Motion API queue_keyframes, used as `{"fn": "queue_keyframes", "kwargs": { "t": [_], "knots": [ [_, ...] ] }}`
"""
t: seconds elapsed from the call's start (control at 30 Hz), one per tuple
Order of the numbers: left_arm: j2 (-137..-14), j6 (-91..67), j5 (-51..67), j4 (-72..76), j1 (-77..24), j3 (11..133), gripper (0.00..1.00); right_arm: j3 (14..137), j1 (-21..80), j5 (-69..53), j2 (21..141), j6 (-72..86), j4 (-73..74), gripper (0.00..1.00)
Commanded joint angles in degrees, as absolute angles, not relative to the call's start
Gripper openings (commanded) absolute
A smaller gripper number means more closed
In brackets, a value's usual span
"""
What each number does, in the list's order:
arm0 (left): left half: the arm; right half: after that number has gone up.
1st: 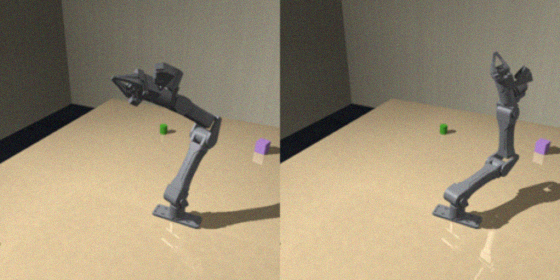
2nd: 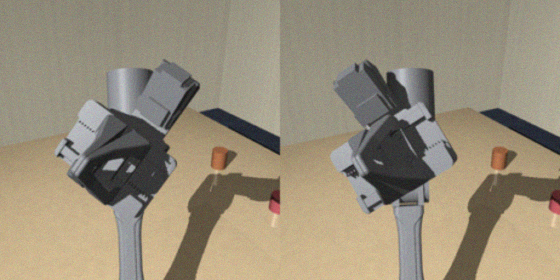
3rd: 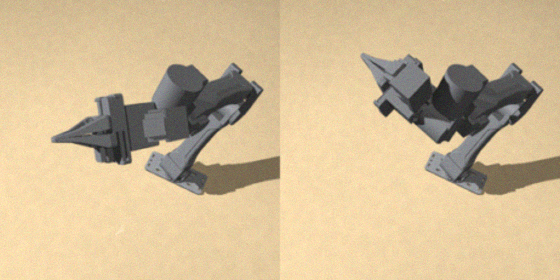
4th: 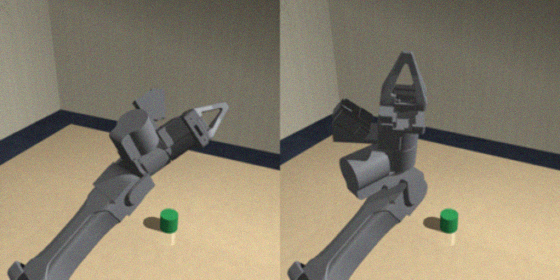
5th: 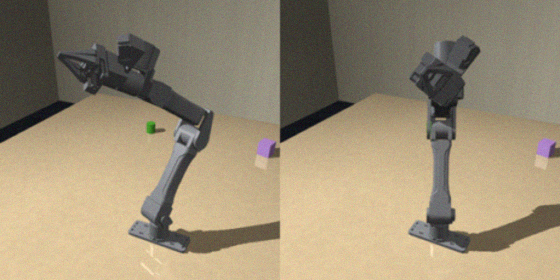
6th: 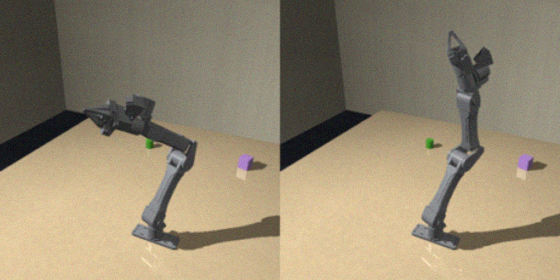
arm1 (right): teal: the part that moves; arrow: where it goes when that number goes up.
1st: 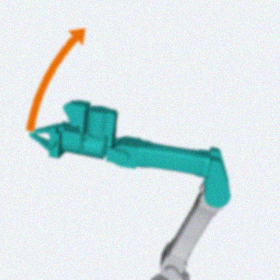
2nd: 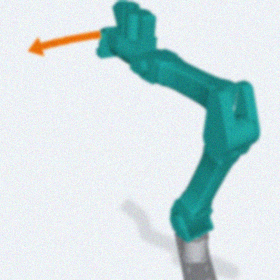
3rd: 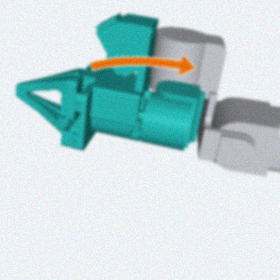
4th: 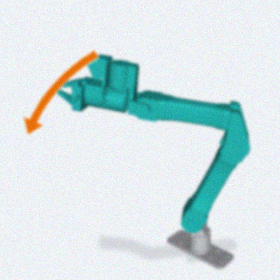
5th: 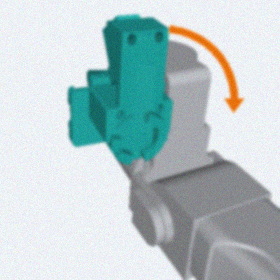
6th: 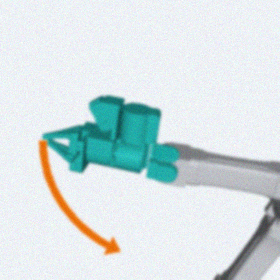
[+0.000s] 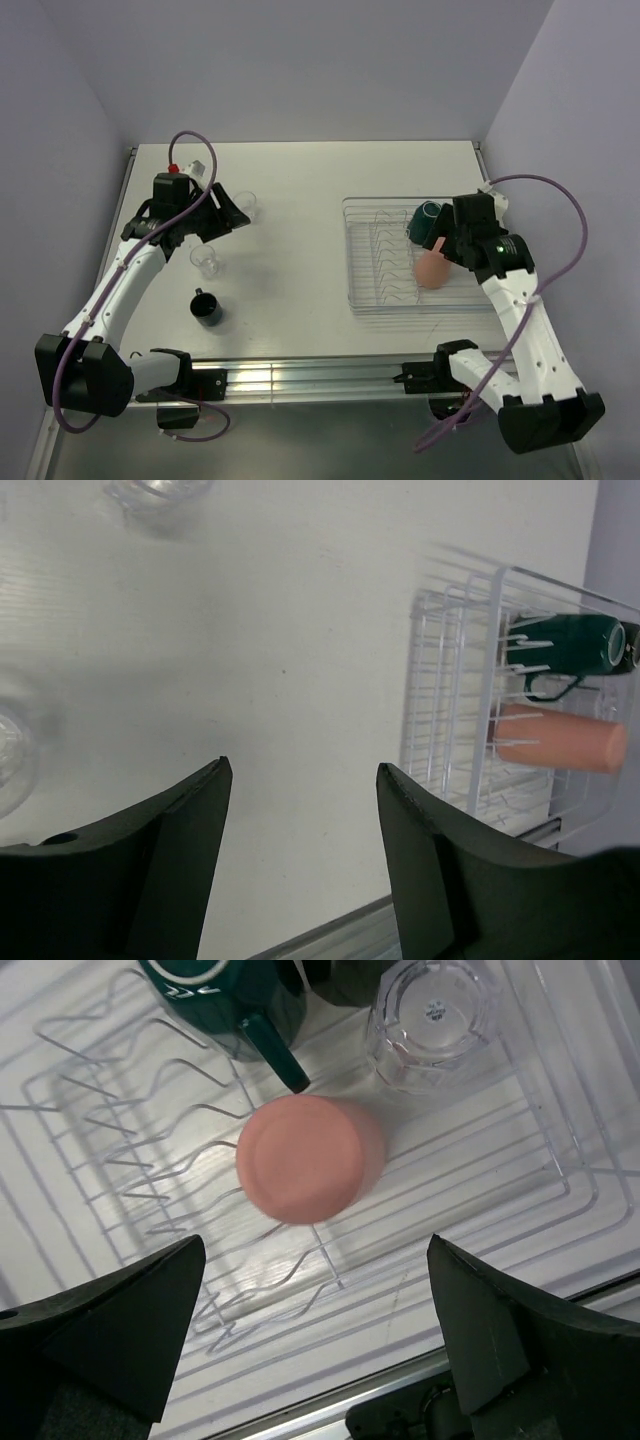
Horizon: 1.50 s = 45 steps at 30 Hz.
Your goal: Load the cups into the dish rack
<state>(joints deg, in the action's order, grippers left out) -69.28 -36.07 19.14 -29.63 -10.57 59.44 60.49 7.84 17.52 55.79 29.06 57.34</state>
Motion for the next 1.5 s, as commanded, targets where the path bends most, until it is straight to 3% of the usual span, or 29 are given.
{"fn": "queue_keyframes", "kwargs": {
  "t": [0.0, 0.47, 1.47],
  "knots": [
    [-68.9, -37.0, 11.7, -31.2, -10.7, 59.0, 0.65, 64.9, 7.6, 17.5, 51.0, 29.2, 59.2, 1.00],
    [-63.5, -42.0, -9.9, -38.4, -9.1, 54.2, 0.61, 67.4, 14.5, 4.0, 46.7, 28.9, 48.5, 1.00],
    [-83.8, -41.3, -12.1, -33.5, -8.4, 57.7, 0.50, 61.2, 19.6, 1.1, 46.5, 30.5, 39.7, 1.00]
  ]
}}
